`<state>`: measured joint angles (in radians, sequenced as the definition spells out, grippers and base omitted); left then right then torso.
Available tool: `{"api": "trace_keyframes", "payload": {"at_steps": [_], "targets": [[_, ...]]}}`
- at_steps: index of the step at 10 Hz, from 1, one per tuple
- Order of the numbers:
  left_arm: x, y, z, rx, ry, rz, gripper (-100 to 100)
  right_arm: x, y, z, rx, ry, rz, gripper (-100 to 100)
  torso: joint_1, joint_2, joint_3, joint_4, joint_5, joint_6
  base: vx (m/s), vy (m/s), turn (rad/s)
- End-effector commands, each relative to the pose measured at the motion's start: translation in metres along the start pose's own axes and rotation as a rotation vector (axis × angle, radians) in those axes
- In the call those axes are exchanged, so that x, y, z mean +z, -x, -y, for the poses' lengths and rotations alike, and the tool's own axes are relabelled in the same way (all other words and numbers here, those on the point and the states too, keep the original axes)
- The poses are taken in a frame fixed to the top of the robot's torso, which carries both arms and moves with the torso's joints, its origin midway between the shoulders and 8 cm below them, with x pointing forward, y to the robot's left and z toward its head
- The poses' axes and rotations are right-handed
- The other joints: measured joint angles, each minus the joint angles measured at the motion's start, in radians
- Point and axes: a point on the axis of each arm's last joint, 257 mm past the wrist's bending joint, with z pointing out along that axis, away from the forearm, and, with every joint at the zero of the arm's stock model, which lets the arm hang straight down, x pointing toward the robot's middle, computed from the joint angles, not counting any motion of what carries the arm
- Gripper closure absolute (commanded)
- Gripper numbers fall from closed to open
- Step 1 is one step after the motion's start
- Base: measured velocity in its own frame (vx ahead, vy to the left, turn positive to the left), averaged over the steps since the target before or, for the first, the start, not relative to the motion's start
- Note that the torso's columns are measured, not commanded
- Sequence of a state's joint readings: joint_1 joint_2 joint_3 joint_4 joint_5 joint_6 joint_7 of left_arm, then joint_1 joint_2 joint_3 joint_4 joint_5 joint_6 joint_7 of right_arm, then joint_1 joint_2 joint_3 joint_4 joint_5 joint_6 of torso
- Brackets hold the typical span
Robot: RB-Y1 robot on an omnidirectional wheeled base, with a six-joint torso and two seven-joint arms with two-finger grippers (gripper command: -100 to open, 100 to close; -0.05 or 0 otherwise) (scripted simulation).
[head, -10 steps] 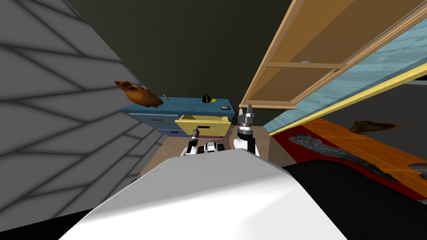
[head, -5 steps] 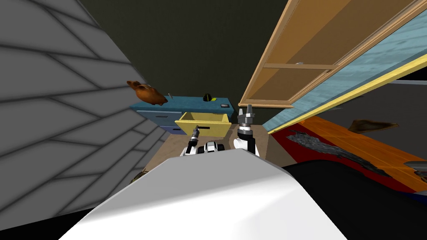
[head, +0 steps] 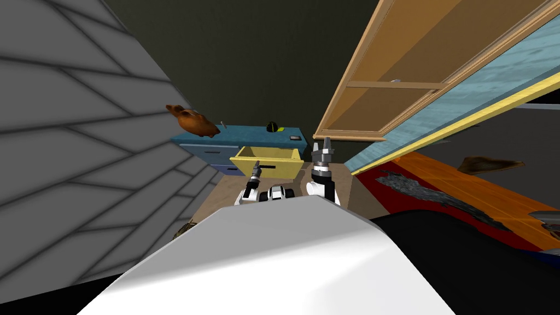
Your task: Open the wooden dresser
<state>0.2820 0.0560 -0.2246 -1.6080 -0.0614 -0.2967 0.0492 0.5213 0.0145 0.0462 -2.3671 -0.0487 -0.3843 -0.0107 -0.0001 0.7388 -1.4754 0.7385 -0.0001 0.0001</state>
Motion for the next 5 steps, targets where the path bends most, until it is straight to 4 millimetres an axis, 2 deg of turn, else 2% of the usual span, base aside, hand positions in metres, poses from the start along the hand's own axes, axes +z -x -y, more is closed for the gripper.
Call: {"api": "trace_keyframes", "payload": {"at_steps": [1, 2, 3, 4, 5], "targets": [[0.007, -0.001, 0.014, -0.001, 0.001, -0.001, -100, 0.000, 0.000, 0.000, 0.000, 0.000, 0.000, 0, 0.000, 0.000, 0.000, 0.000, 0.000, 0.000, -0.026, 0.000, 0.002], [0.010, -0.001, 0.020, -0.001, 0.001, -0.001, -100, 0.000, 0.000, 0.000, 0.000, 0.000, 0.000, 0, -0.001, 0.001, 0.000, 0.002, -0.001, 0.000, -0.029, 0.000, 0.000], [0.006, 0.000, 0.012, -0.001, 0.014, -0.001, -100, 0.000, 0.000, 0.000, 0.000, 0.000, 0.000, 0, -0.001, 0.004, 0.002, 0.004, -0.002, -0.001, -0.008, 0.001, -0.003], [0.006, 0.000, 0.011, -0.002, 0.019, 0.000, 0, 0.000, 0.000, 0.000, 0.000, 0.000, 0.000, 0, -0.001, 0.003, 0.002, 0.003, -0.001, -0.001, 0.000, 0.000, 0.000], [0.005, 0.000, 0.009, -0.002, 0.023, 0.000, 0, 0.000, 0.000, 0.000, 0.000, 0.000, 0.000, 0, 0.000, 0.002, 0.001, 0.002, -0.001, 0.000, 0.000, 0.000, 0.000]]}}
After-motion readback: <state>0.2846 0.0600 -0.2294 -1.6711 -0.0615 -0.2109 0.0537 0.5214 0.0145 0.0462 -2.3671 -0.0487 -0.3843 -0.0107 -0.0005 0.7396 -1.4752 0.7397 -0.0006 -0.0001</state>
